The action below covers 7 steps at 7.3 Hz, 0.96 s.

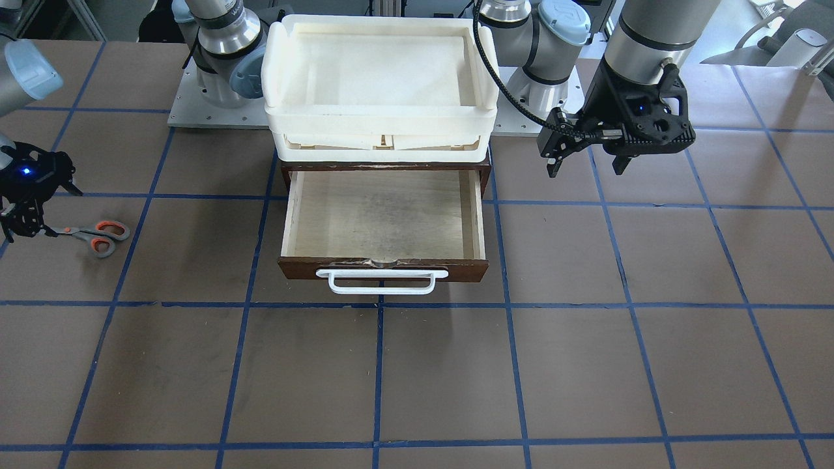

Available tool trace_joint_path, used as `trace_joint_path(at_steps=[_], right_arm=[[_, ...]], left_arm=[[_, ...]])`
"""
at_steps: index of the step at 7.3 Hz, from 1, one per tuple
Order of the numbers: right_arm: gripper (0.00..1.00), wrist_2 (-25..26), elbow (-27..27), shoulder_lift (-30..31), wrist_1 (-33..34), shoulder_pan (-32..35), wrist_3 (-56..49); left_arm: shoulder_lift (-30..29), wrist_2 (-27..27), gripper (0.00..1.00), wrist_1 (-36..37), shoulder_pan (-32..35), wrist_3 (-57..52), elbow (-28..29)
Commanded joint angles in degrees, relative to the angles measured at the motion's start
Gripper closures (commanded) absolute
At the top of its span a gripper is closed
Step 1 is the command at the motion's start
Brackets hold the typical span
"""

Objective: Put scissors in drawer and close it
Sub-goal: 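Move the right gripper out and down over the orange-handled scissors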

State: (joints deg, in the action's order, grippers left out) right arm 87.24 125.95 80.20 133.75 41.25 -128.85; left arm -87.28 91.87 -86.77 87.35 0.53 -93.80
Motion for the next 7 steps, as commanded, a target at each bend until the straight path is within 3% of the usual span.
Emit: trace_joint_path(at_steps=[1,2,7], right_arm=[[0.0,-1.81,1.4,-1.1,3.52,-0.55,-1.76],[0.0,-1.99,2.19,-1.19,6.05,-0.38,-1.76],[0.04,-1.9,4.04,-1.63,6.69,-0.2,-1.76]], left_arm=[[-0.09,-0.02,0.0,0.2,0.01,-0.27,-0.06],[-0.17,-0.02,0.0,0.2,0.01,-0.27,-0.06],[-0.53,0.15,0.0,0.64,0.01,-0.27,-0.15]])
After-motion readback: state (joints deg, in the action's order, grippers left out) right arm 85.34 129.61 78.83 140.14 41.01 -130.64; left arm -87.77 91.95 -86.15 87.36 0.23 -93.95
